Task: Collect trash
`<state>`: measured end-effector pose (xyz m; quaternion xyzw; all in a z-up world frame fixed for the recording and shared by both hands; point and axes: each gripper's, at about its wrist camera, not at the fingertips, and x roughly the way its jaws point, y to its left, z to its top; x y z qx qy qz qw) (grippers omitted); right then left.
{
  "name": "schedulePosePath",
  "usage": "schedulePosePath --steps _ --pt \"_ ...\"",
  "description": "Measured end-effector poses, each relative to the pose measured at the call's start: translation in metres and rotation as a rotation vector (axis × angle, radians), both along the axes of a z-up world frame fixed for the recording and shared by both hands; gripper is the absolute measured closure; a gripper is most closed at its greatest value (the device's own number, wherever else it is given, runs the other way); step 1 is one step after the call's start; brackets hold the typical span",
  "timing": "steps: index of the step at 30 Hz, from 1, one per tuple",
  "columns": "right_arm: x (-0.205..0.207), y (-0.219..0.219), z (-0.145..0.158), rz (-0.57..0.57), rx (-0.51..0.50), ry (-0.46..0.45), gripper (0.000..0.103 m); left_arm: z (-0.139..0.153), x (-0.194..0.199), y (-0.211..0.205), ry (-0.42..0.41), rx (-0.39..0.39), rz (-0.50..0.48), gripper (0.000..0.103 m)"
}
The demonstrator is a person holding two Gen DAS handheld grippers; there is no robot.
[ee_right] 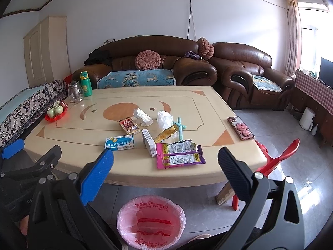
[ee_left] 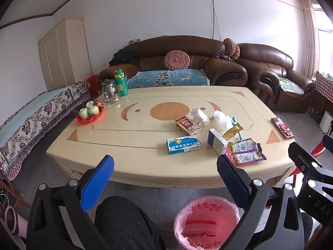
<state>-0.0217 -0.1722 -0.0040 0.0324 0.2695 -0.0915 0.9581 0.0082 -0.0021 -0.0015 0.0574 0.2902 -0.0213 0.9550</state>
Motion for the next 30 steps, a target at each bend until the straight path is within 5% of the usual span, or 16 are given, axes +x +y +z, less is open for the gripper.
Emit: schedulePosePath --steps 30 --pt "0.053 -0.022 -0.015 -0.001 0.030 0.071 0.005 -0.014 0.059 -0.007 0.061 0.029 0.008 0.006"
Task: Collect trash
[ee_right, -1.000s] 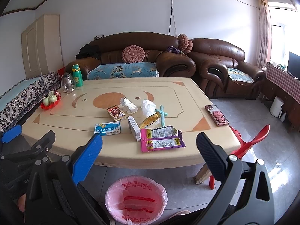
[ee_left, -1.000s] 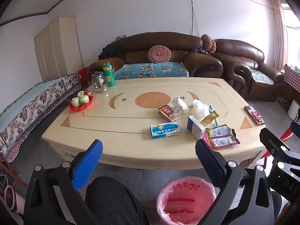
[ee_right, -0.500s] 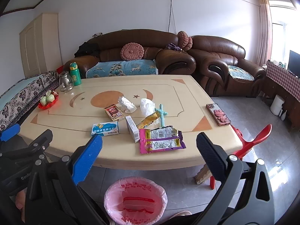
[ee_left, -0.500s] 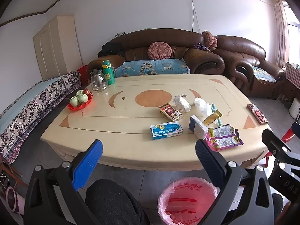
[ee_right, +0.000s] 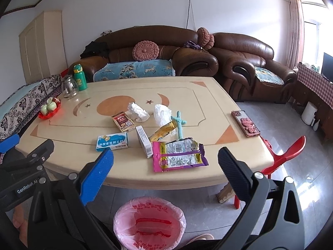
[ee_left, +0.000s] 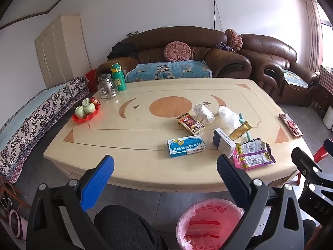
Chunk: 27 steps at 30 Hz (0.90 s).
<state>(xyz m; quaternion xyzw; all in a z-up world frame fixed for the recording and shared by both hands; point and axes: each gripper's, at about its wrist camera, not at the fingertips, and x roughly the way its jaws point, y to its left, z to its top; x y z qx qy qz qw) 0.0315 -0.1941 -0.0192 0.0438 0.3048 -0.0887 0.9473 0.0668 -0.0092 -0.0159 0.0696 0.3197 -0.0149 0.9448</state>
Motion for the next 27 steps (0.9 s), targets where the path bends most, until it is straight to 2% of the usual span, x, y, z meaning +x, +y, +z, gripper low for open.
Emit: schedulePosePath --steps 16,22,27 --pt "0.037 -0.007 -0.018 0.007 0.004 0.056 0.005 -0.018 0.037 -0.007 0.059 0.018 -0.001 0.006" --pt "0.056 -0.014 -0.031 0.007 0.019 0.084 0.005 -0.034 0.058 -0.015 0.103 0.023 -0.011 0.006" --pt "0.069 -0.023 -0.049 -0.002 -0.005 0.104 0.005 -0.051 0.082 -0.011 0.164 -0.012 -0.023 0.006"
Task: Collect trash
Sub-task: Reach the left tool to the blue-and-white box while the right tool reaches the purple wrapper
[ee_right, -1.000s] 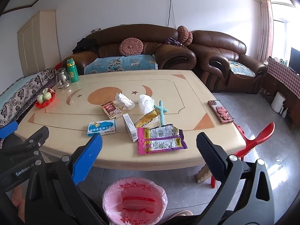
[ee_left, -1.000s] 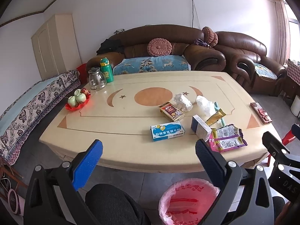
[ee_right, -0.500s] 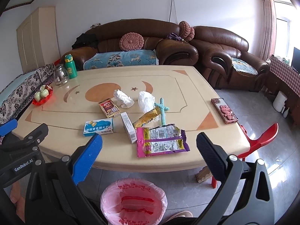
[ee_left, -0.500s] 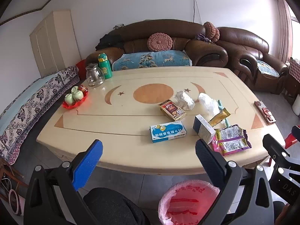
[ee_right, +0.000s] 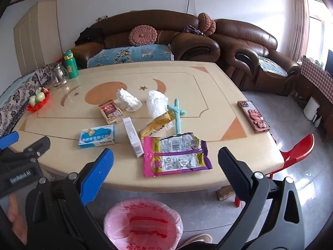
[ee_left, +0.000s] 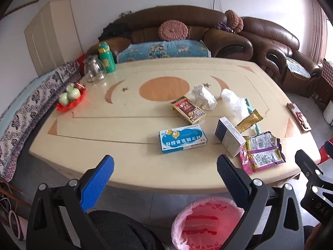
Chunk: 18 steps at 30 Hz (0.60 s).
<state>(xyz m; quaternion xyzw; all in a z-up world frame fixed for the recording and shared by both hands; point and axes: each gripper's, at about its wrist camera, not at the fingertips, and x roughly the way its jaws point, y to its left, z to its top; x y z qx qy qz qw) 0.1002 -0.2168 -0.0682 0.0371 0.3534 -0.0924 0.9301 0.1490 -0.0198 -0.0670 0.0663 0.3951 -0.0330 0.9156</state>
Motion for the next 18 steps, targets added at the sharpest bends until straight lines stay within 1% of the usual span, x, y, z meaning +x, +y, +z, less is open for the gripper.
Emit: schedulePosePath --steps 2,4,7,9,10,11,13,15,18 --pt "0.004 -0.003 -0.007 0.004 -0.001 0.006 0.005 -0.007 0.008 0.003 0.012 -0.016 -0.021 0.006" --pt "0.006 -0.008 -0.014 0.002 -0.002 0.006 0.005 -0.014 0.015 0.005 0.023 -0.029 -0.063 0.006" --pt "0.011 -0.017 -0.027 0.013 0.028 0.011 0.005 -0.023 0.024 0.003 0.001 -0.012 -0.119 0.006" --pt "0.014 -0.023 -0.035 0.017 0.046 0.018 0.005 -0.031 0.035 0.002 -0.005 0.014 -0.176 0.006" --pt "0.015 -0.025 -0.039 0.018 0.052 0.019 0.005 -0.035 0.040 0.002 -0.013 0.023 -0.199 0.006" --pt "0.016 -0.027 -0.044 0.013 0.053 0.020 0.005 -0.040 0.047 0.003 -0.032 0.033 -0.242 0.006" --pt "0.016 -0.027 -0.052 0.011 0.051 0.022 0.005 -0.049 0.061 0.004 -0.040 0.058 -0.284 0.006" --pt "0.021 -0.026 -0.063 0.016 0.047 0.036 0.005 -0.058 0.076 0.003 -0.015 0.039 -0.374 0.006" --pt "0.029 -0.020 -0.079 0.029 0.014 0.060 0.005 -0.070 0.095 0.003 -0.006 0.035 -0.441 0.006"
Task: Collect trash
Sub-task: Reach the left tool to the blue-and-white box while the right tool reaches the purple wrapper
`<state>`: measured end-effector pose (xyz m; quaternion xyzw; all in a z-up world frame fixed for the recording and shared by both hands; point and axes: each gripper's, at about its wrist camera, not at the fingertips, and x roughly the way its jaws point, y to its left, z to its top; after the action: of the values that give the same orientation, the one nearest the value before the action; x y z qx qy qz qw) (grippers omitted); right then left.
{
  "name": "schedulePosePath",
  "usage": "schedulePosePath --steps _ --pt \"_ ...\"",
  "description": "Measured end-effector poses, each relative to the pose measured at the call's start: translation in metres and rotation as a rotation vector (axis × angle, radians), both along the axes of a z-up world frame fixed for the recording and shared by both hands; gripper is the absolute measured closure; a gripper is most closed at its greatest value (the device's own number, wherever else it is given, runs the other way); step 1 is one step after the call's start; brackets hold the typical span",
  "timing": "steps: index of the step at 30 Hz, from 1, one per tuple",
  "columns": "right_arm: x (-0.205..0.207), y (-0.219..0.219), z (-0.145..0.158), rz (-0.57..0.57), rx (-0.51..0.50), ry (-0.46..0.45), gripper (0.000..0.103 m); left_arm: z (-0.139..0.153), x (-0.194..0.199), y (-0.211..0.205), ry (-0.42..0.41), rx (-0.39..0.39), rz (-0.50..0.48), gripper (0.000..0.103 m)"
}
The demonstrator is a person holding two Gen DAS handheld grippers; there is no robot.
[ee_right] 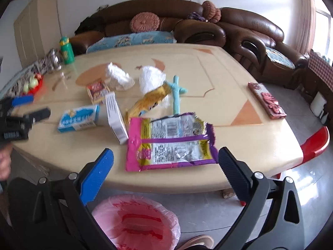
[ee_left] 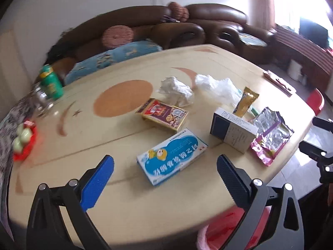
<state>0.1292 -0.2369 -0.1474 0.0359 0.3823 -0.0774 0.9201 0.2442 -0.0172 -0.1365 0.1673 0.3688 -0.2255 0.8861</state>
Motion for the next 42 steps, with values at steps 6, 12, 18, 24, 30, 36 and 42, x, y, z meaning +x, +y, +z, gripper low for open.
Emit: schedulePosePath --steps 6,12,18,24,30,36,42 --pt "0.005 -0.001 -0.024 0.013 -0.042 0.003 0.005 -0.013 0.031 -0.003 0.026 0.008 -0.171 0.006" --pt "0.006 0.004 -0.035 0.108 -0.291 0.039 0.005 -0.024 0.040 -0.019 0.008 0.087 -0.383 0.006" --pt "0.013 0.002 -0.040 0.211 -0.414 0.060 0.005 -0.048 0.056 -0.034 0.091 0.153 -0.545 0.006" --pt "0.021 -0.008 -0.040 0.328 -0.437 0.066 0.005 -0.068 0.067 -0.040 0.173 0.187 -0.614 0.006" --pt "0.037 -0.030 -0.048 0.492 -0.323 0.139 0.005 -0.085 0.070 -0.042 0.229 0.223 -0.643 0.006" --pt "0.055 -0.061 -0.050 0.503 -0.120 0.173 0.005 -0.090 0.070 -0.042 0.245 0.216 -0.675 0.006" --pt "0.080 -0.101 -0.052 0.493 0.112 0.184 0.005 -0.091 0.072 -0.046 0.250 0.201 -0.686 0.006"
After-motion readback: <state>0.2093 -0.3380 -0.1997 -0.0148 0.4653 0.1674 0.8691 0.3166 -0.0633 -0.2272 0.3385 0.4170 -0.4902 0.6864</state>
